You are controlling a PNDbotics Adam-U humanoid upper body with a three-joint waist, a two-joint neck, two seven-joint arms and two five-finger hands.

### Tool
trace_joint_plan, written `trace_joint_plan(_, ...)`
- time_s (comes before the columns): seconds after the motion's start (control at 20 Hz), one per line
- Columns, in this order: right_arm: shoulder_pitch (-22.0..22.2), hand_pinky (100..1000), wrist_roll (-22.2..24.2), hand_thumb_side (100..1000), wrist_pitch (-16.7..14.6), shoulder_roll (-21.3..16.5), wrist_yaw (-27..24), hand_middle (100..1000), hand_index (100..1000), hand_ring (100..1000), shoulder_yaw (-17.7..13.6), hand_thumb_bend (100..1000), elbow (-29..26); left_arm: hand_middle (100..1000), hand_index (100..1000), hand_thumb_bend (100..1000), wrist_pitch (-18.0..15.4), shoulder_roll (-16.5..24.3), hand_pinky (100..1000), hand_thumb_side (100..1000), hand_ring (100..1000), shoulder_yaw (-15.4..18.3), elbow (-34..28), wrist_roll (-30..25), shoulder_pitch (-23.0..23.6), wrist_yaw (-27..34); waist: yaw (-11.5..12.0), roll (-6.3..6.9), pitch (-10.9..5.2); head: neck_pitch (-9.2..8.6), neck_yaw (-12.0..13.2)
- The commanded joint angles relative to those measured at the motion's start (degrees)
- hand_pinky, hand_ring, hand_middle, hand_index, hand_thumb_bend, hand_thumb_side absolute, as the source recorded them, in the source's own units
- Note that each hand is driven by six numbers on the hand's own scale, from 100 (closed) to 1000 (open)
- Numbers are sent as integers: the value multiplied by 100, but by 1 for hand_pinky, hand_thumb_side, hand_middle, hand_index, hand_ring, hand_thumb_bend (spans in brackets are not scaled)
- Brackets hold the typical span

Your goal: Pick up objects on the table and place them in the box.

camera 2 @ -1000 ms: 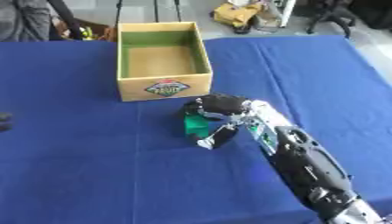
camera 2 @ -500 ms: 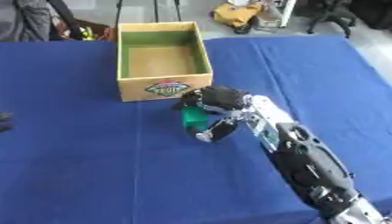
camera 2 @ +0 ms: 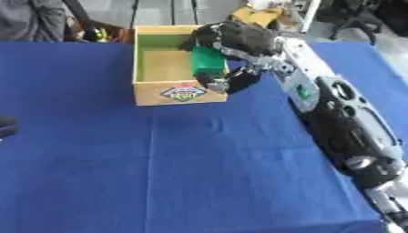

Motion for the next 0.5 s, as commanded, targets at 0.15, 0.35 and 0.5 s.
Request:
trace_joint_plan(0.15, -368, 608, -113, 104, 157, -159, 244, 638, 900, 420, -336, 147, 855, 591, 671, 410, 21, -5, 825, 1000, 782, -139, -88, -143, -221, 36, 320, -18, -39, -210, -149)
trace_joint_plan(0.35, -570, 615, -352, 105, 393, -148, 566, 641, 897, 440, -653, 100, 1762, 591, 670, 410, 55, -30, 826, 1000, 782, -261, -100, -259, -373, 40, 774, -98, 38, -363, -313)
trace_joint_plan(0.5, -644, 626, -584, 122, 554, -157, 824, 649, 896, 470, -851, 100, 2401, 591, 670, 412, 76, -65, 825, 1000, 782, -344, -115, -336, -492, 46, 1134, -171, 71, -435, -477)
